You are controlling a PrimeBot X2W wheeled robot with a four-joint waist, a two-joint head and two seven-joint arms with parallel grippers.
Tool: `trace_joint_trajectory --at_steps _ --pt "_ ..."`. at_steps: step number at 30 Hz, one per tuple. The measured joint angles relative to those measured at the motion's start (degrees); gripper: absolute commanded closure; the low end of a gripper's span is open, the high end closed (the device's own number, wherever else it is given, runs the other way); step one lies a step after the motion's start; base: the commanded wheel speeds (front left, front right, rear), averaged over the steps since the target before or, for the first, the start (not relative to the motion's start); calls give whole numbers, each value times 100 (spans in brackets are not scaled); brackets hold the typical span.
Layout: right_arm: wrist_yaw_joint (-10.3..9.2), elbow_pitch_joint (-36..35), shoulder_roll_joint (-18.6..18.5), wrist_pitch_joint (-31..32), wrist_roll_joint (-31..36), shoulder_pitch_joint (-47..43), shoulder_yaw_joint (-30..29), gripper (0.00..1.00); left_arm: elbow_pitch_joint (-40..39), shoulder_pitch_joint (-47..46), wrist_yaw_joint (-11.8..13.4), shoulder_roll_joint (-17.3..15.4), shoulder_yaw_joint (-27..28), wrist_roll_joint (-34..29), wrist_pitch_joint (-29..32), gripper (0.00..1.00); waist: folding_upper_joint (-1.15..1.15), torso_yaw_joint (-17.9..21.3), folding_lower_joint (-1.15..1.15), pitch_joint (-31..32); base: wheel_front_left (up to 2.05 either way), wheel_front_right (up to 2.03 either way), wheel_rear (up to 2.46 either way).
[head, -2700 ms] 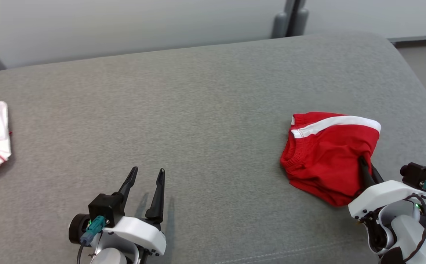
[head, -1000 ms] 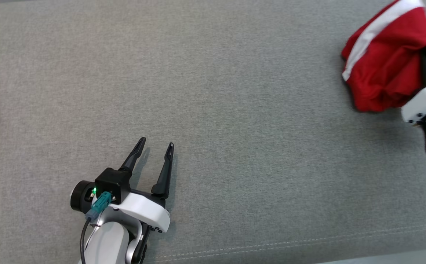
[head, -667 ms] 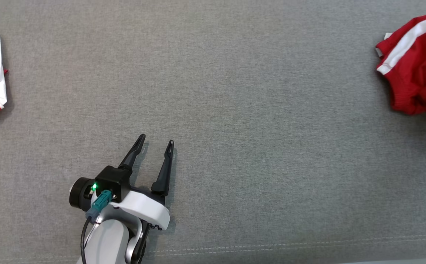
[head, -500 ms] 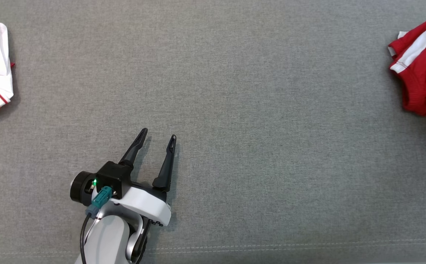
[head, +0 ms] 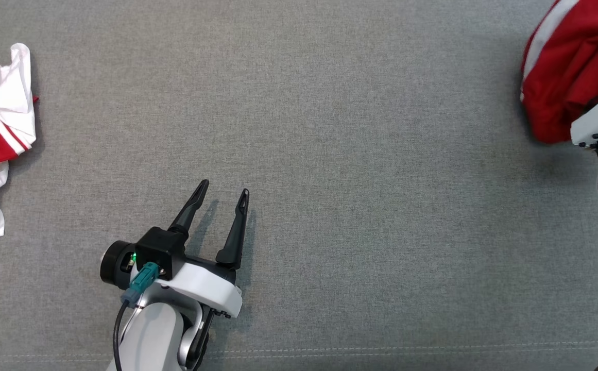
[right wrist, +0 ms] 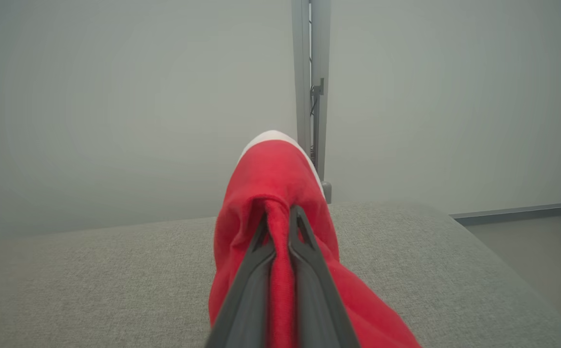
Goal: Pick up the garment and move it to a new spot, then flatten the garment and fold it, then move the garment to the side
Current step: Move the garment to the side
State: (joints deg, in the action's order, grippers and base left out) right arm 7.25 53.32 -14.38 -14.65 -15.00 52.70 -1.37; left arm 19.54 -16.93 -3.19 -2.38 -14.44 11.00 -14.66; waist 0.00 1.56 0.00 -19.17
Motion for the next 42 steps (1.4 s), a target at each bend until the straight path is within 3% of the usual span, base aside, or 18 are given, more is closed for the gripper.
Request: trace_joint_trajectory --at_steps 6,12,23,24,26,31,34,42 --pt "0 -138 105 0 -426 -113 172 100 0 22 23 0 -9 19 0 0 0 19 0 77 0 0 0" --pt "0 638 -199 0 -398 -222 -202 100 1 25 21 2 -30 8 0 0 0 -57 0 -25 0 0 0" --pt "0 1245 -751 0 505 -117 -1216 100 -40 15 -35 2 99 -132 0 0 0 -220 0 -282 0 0 0" --pt "0 1307 -794 0 614 -91 -1324 95 -43 14 -36 1 101 -148 0 0 0 -229 0 -293 0 0 0" --pt "0 1411 -894 1 862 -61 -1583 0 -44 8 -37 2 100 -149 0 0 0 -248 0 -307 0 0 0" --pt "0 1314 -976 1 1489 -81 -2459 0 -20 4 -36 2 48 -145 0 0 0 -271 0 -218 0 0 0" --pt "0 864 -865 1 1882 -222 -2839 0 -18 5 -35 5 18 -130 0 0 0 -272 0 -107 0 0 0" --pt "0 -283 -89 0 2030 -704 -2604 0 32 73 33 3 14 -30 0 0 0 -277 0 296 0 0 0"
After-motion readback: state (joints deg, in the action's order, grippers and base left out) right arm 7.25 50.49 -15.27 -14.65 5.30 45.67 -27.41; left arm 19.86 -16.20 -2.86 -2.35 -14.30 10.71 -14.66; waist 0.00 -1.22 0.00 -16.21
